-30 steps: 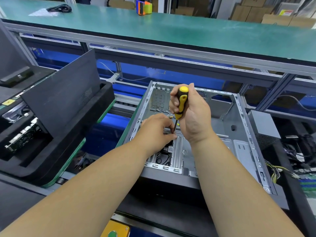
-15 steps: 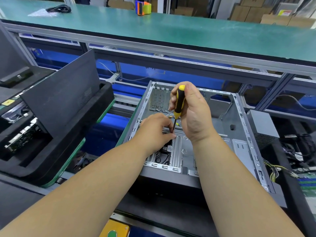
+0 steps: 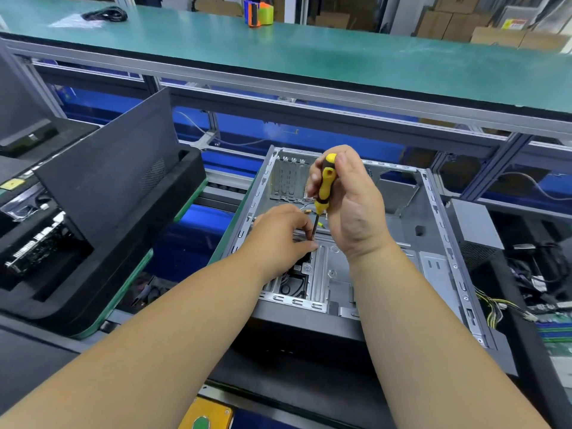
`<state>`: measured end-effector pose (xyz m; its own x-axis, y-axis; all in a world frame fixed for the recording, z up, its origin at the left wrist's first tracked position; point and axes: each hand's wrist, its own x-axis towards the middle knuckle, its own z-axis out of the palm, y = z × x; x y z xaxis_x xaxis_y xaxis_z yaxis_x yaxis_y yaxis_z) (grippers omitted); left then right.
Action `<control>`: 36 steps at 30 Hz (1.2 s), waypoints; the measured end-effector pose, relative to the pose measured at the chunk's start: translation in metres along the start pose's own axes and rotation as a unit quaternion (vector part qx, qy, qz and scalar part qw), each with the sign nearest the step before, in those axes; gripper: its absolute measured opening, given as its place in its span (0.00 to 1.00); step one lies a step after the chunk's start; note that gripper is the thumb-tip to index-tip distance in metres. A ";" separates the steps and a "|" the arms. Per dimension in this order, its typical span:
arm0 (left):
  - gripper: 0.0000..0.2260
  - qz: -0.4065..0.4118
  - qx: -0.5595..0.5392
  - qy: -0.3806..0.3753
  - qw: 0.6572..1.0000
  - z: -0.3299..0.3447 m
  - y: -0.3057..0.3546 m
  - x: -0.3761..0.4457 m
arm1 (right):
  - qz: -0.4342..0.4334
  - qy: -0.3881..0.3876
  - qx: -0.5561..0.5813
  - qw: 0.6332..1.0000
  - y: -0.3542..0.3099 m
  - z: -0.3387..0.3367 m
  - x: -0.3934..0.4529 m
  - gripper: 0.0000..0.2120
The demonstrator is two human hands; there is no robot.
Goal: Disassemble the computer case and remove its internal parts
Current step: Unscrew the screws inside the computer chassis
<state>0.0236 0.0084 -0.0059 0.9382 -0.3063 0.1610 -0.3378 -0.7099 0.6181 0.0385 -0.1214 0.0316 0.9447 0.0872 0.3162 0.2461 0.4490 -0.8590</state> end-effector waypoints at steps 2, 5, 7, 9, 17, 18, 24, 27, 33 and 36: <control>0.08 0.001 0.002 -0.002 1.000 0.000 0.000 0.000 | 0.003 0.004 -0.003 1.000 -0.001 -0.001 0.001 0.15; 0.08 0.003 0.008 -0.003 1.000 0.000 0.000 0.000 | 0.027 0.010 0.031 0.999 -0.001 0.002 0.002 0.20; 0.09 0.001 0.008 -0.002 1.000 -0.001 0.001 0.000 | 0.035 0.008 0.039 0.999 0.001 0.005 0.002 0.23; 0.09 0.001 0.005 -0.001 1.000 0.000 0.001 0.000 | 0.035 -0.001 0.039 0.999 0.002 0.007 0.001 0.24; 0.08 0.005 -0.001 -0.006 1.000 0.000 0.000 0.000 | 0.028 0.008 0.063 0.998 -0.006 -0.002 0.000 0.06; 0.08 0.005 0.000 -0.007 1.000 -0.001 0.000 0.000 | 0.029 0.002 0.066 0.997 -0.007 -0.004 0.000 0.06; 0.07 0.001 0.005 -0.008 1.000 -0.001 0.000 0.001 | 0.061 -0.030 0.071 0.995 -0.008 -0.004 0.002 0.18; 0.07 0.002 0.008 -0.005 1.000 0.000 -0.001 0.002 | 0.055 -0.029 0.061 0.996 -0.005 -0.002 0.002 0.22; 0.07 0.008 0.001 -0.004 1.000 0.001 -0.002 0.001 | 0.048 -0.021 0.077 0.996 -0.006 0.001 0.000 0.10; 0.07 0.004 0.003 -0.007 1.000 0.000 -0.002 0.001 | 0.043 -0.022 0.072 0.996 -0.006 -0.004 0.000 0.08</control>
<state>0.0251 0.0090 -0.0070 0.9346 -0.3202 0.1548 -0.3451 -0.7114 0.6122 0.0377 -0.1274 0.0355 0.9500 0.1677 0.2634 0.1279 0.5606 -0.8182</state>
